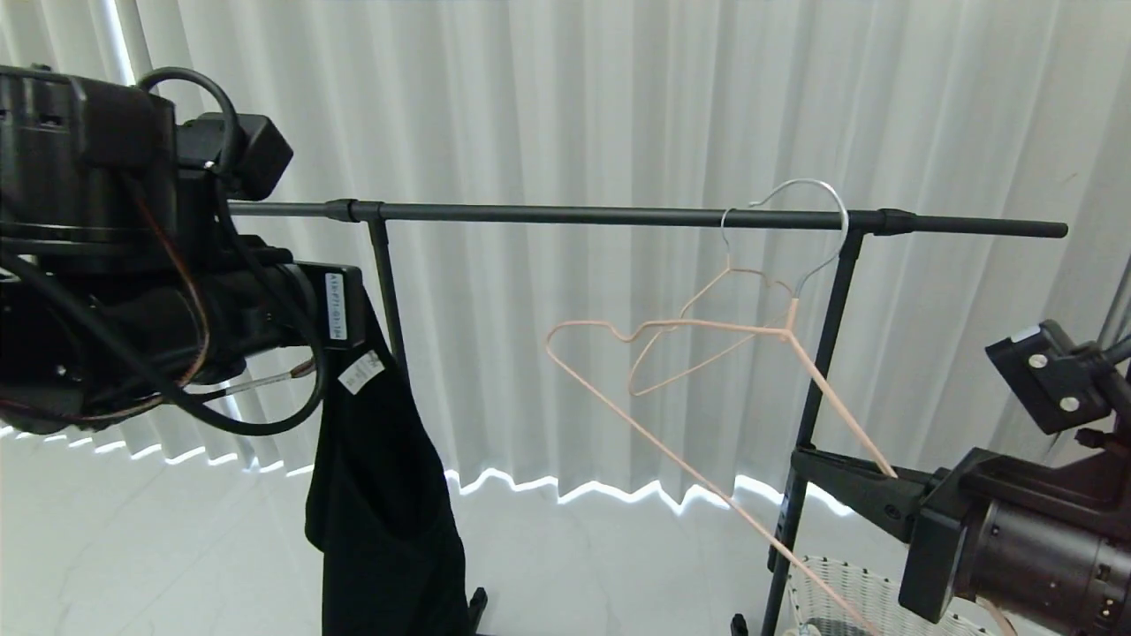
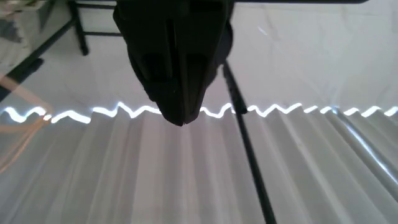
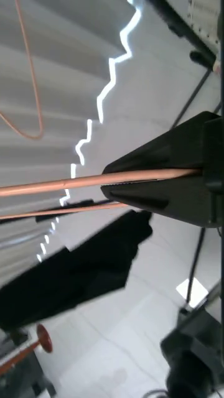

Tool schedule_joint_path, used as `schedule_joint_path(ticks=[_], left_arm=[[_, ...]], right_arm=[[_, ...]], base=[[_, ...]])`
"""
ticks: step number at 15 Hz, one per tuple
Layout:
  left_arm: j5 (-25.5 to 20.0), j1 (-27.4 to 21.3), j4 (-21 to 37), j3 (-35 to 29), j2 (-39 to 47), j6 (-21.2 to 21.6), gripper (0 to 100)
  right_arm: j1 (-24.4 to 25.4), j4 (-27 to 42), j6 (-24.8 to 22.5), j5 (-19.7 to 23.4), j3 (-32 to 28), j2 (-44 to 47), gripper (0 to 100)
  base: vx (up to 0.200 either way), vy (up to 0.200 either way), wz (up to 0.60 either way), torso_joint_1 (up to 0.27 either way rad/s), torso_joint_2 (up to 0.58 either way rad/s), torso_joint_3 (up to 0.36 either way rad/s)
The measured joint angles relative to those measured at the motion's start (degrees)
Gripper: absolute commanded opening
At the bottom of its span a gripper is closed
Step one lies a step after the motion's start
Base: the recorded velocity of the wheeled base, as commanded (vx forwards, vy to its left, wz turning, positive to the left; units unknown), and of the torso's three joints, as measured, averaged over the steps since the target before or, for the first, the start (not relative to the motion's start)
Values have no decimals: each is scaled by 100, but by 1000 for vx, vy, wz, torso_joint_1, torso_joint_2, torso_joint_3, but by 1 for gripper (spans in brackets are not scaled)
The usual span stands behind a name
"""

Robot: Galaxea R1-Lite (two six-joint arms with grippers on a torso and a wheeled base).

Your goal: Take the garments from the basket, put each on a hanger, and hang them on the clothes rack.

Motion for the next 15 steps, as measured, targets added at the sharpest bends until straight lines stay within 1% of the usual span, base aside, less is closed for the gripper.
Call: schedule_joint_path(ticks=[1, 2, 3, 5, 6, 7, 8, 12, 15], left_arm=[[2, -57, 89, -148, 162, -184, 0], [0, -96, 177, -299, 344, -274, 0], [0, -124, 223, -393, 485, -301, 0], [-6, -176, 560, -474, 653, -305, 0], [-11, -195, 820, -524, 706, -305, 0], [-17, -199, 922, -572, 763, -305, 0], [-16, -199, 944, -627, 818, -305, 0], [-20, -208, 1072, -681, 917, -315, 0], [-16, -184, 1129, -692, 948, -312, 0]], right_arm=[[168, -2, 73, 0, -27, 46, 0], [364, -2, 141, 7, -49, 82, 0], [542, -5, 180, 5, -61, 99, 0], [819, -16, 224, 29, -121, 121, 0], [870, -13, 227, 148, -157, 129, 0], [894, -11, 229, 276, -176, 138, 0], [905, -9, 227, 343, -182, 145, 0], [905, -11, 243, 378, -184, 173, 0], [901, -13, 251, 635, -217, 184, 0]], base=[[0, 0, 0, 0, 0, 0], [0, 0, 0, 0, 0, 0], [0, 0, 0, 0, 0, 0], [0, 0, 0, 0, 0, 0], [0, 0, 0, 0, 0, 0], [0, 0, 0, 0, 0, 0], [0, 0, 0, 0, 0, 0], [0, 0, 0, 0, 0, 0], [0, 0, 0, 0, 0, 0]])
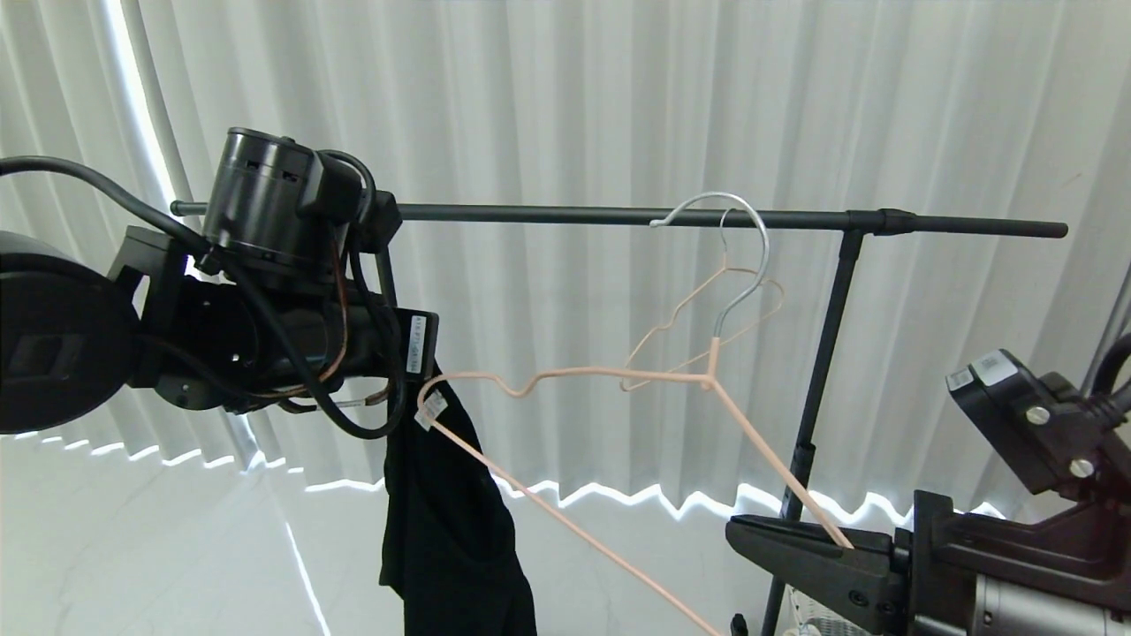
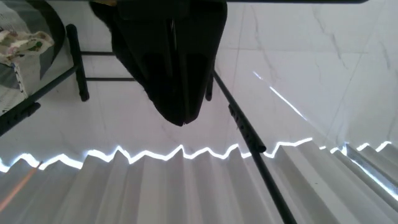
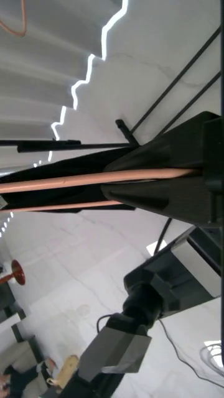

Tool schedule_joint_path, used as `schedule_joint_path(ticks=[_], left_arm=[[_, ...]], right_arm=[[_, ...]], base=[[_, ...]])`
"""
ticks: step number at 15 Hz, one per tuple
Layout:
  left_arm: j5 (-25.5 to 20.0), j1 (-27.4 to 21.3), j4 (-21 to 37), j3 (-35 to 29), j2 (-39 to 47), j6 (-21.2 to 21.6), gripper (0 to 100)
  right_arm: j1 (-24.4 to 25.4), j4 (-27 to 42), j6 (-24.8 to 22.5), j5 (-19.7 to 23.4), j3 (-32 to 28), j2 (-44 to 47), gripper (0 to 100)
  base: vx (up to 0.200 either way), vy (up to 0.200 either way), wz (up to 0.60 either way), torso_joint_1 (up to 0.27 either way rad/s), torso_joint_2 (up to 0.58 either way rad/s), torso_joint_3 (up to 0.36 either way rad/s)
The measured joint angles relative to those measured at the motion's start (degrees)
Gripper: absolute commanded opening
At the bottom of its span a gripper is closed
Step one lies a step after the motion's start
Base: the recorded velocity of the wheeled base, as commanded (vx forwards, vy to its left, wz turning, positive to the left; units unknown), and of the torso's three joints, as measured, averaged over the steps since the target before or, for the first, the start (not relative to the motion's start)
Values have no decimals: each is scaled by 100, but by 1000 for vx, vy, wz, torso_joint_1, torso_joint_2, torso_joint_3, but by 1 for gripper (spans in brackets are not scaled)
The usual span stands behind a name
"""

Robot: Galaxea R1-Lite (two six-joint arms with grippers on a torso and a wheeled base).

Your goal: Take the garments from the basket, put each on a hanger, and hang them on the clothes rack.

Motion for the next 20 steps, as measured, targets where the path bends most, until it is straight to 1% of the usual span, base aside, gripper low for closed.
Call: schedule_joint_path(ticks=[1, 2, 6, 10, 13, 17, 20], left_arm=[[0, -48, 20, -2, 0, -2, 0], [5, -83, 28, 0, 0, 0, 0], [5, -157, 30, 9, -4, -2, 0], [10, -243, 28, 11, -11, -6, 0], [7, -411, 22, 5, -63, -4, 0], [-69, -830, 22, -15, -301, 11, 0], [-461, -1219, -13, -146, -516, 16, 0]], right_arm=[[0, -5, 0, 117, -15, 24, 0], [-18, -35, 0, 143, -33, 61, 0], [-262, -585, -11, 141, -96, 460, 0], [-361, -621, -35, 134, -183, 744, 0], [-366, -621, -44, 128, -397, 962, 0], [-313, -631, -49, 130, -594, 1292, 0], [-193, -777, -46, 123, -745, 1532, 0]], base=[[0, 0, 0, 0, 0, 0], [0, 0, 0, 0, 0, 0], [0, 0, 0, 0, 0, 0], [0, 0, 0, 0, 0, 0], [0, 0, 0, 0, 0, 0], [0, 0, 0, 0, 0, 0], [0, 0, 0, 0, 0, 0]])
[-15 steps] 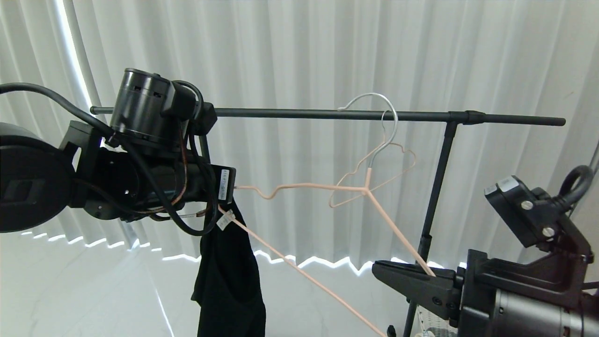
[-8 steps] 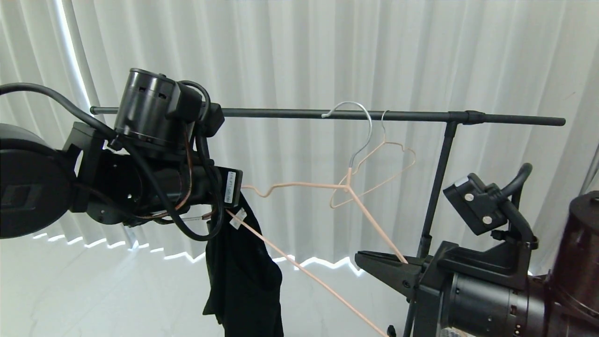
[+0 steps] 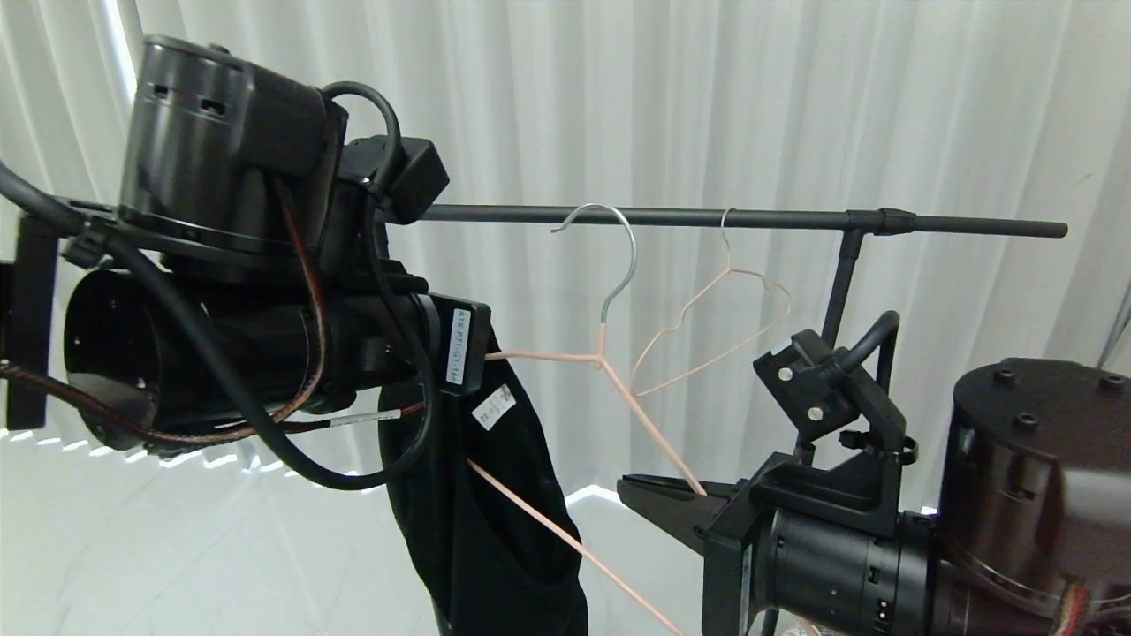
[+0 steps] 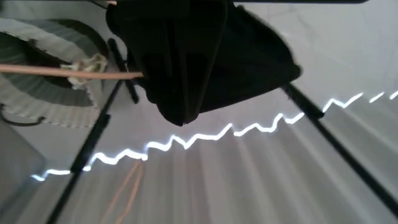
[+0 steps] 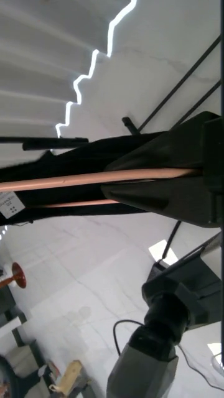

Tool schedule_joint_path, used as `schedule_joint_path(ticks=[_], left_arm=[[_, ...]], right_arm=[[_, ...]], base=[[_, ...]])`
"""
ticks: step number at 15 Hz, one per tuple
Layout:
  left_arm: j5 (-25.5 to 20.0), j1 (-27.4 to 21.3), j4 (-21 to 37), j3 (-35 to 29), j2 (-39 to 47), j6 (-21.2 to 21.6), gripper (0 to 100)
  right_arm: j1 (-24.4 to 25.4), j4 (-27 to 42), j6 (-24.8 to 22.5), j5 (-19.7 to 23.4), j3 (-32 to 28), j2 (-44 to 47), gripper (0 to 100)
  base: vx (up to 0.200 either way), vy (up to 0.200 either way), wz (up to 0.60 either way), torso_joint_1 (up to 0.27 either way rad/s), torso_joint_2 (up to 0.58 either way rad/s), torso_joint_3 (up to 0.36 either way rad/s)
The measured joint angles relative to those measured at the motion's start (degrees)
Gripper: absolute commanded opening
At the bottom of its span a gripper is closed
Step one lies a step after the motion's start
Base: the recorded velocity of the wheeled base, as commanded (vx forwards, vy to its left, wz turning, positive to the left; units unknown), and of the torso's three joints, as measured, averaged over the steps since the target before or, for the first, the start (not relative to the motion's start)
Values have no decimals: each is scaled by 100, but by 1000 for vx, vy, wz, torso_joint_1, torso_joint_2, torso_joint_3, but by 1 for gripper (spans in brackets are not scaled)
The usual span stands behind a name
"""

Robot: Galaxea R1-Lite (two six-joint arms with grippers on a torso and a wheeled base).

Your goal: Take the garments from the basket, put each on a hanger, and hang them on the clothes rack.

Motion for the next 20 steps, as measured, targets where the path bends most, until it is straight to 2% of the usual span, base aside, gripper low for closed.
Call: schedule_joint_path(ticks=[2, 6, 12, 13, 18, 20], left_arm=[[-141, -247, -7, -146, -80, -5, 0], [-141, -611, -11, -295, -185, 39, 0], [-132, -864, -13, -173, -384, 358, 0], [-128, -866, -9, -118, -422, 406, 100], [-130, -875, -66, -30, -529, 484, 100], [-128, -875, -227, 63, -571, 484, 100]], right_arm=[[67, -113, -5, -148, -165, 199, 0], [151, -135, -5, -391, -446, 518, 0], [152, -145, -6, -712, -474, 549, 0], [144, -143, -6, -797, -463, 516, 0], [11, -156, -244, -1030, -449, 345, 0], [-133, -368, -394, -1048, -444, 317, 0]], base=[[0, 0, 0, 0, 0, 0], [0, 0, 0, 0, 0, 0], [0, 0, 0, 0, 0, 0], [0, 0, 0, 0, 0, 0], [0, 0, 0, 0, 0, 0], [0, 0, 0, 0, 0, 0]])
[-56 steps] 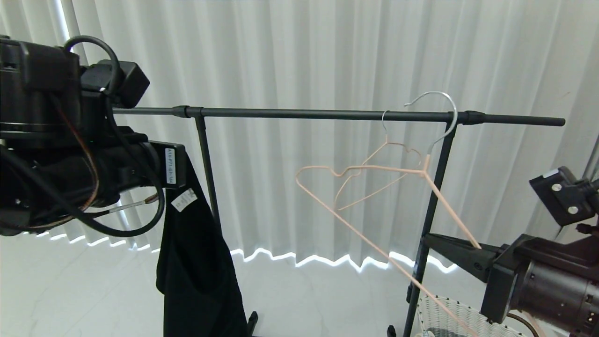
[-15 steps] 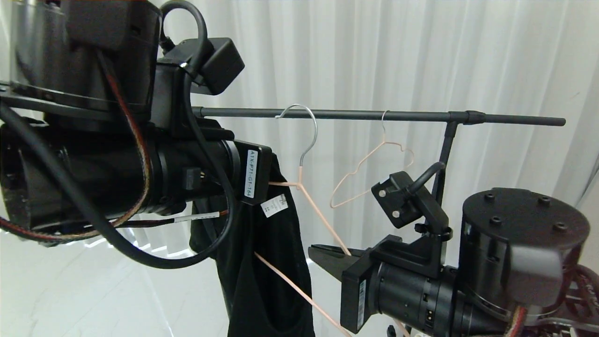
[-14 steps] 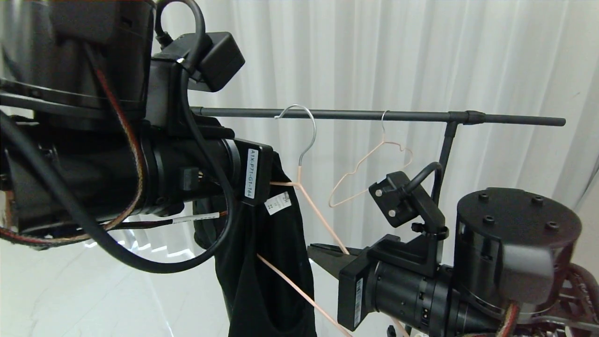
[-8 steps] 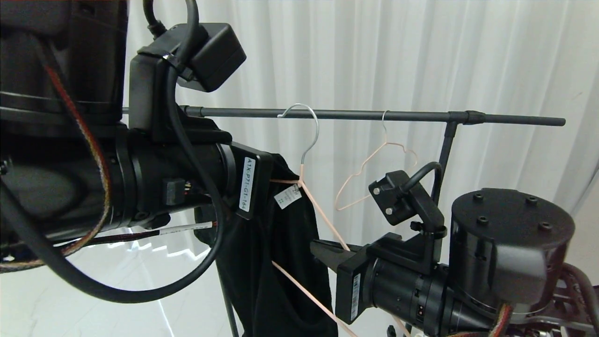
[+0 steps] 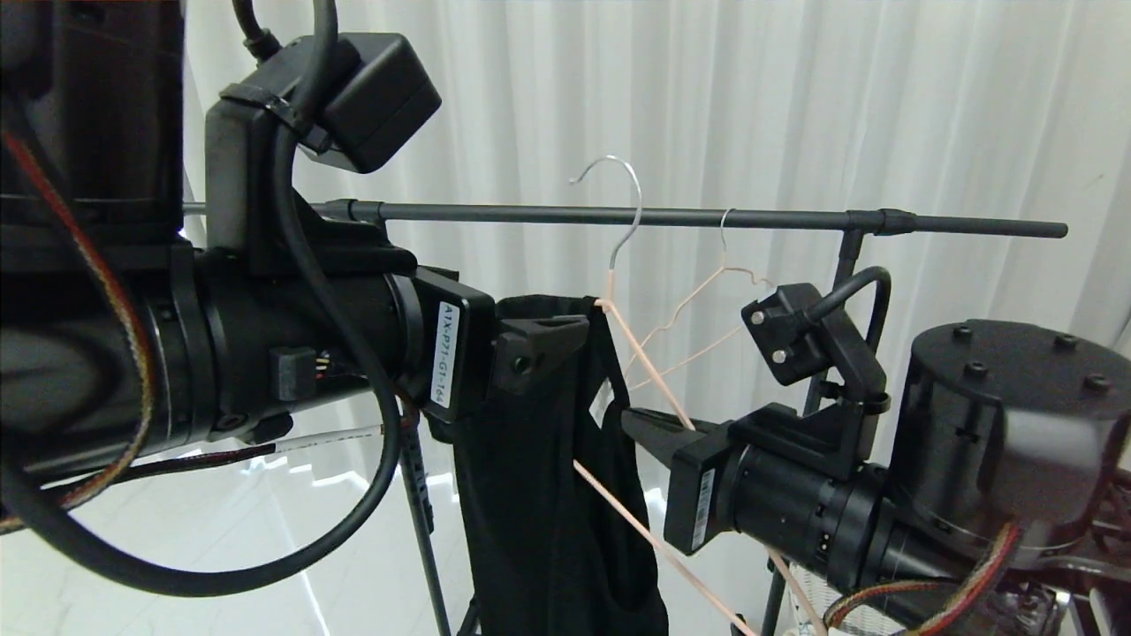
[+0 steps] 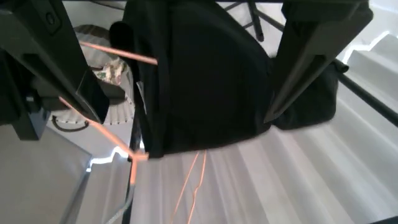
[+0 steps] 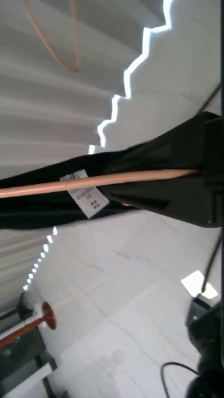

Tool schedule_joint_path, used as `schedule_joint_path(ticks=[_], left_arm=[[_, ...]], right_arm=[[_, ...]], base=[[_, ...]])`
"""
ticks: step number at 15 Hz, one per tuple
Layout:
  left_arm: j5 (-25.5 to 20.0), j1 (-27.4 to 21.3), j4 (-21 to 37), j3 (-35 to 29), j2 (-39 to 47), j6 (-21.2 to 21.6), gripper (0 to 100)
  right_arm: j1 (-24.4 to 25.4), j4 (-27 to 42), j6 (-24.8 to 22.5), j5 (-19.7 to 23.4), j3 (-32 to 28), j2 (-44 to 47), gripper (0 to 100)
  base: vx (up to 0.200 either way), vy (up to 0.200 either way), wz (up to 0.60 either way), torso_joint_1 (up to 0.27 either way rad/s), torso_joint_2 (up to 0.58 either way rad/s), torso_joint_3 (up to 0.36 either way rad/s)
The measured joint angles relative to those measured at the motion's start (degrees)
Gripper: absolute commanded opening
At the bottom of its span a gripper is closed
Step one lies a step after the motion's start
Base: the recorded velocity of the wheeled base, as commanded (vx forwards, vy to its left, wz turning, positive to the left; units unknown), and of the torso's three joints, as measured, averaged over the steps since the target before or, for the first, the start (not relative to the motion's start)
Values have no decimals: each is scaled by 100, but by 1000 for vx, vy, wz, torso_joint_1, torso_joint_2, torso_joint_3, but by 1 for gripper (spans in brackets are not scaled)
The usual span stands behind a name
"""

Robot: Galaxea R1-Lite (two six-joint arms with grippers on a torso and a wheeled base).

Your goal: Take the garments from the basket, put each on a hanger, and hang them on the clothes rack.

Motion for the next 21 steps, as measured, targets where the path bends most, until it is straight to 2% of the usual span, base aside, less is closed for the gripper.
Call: schedule_joint_path(ticks=[3, 6, 7, 9, 11, 13, 14, 15, 17, 21], left_arm=[[0, 7, -252, 336, -108, 44, 100], [-61, 149, -329, 1006, -439, 561, 100], [-236, 285, -501, 1232, -581, 684, 100], [-997, 718, -829, 1618, -867, 968, 100], [-2091, 1410, -946, 1915, -1114, 1860, 100], [-3289, 1915, -987, 2192, -1300, 2719, 100], [-3571, 2027, -998, 2363, -1368, 2976, 100], [-3694, 2055, -996, 2533, -1429, 3152, 100], [-3749, 1749, -992, 2887, -1545, 3284, 100], [-3768, 903, -995, 3341, -1682, 3284, 100]], right_arm=[[-252, -183, -247, -6, -5, -13, 0], [-521, -194, -718, 2, 100, -74, 0], [-573, -205, -822, 7, 190, -118, 0], [-636, -221, -939, 22, 575, -267, 0], [-625, -413, -1079, 107, 1106, -502, 0], [-514, -497, -1303, 503, 1615, -785, 0], [-451, -514, -1486, 730, 1844, -925, 0], [-390, -528, -1653, 925, 2053, -1053, 0], [-169, -524, -1826, 1174, 2393, -1257, 0], [423, -536, -1881, 1193, 2608, -1399, 0]], base=[[0, 0, 0, 0, 0, 0], [0, 0, 0, 0, 0, 0], [0, 0, 0, 0, 0, 0], [0, 0, 0, 0, 0, 0], [0, 0, 0, 0, 0, 0], [0, 0, 0, 0, 0, 0], [0, 0, 0, 0, 0, 0], [0, 0, 0, 0, 0, 0], [0, 0, 0, 0, 0, 0], [0, 0, 0, 0, 0, 0]])
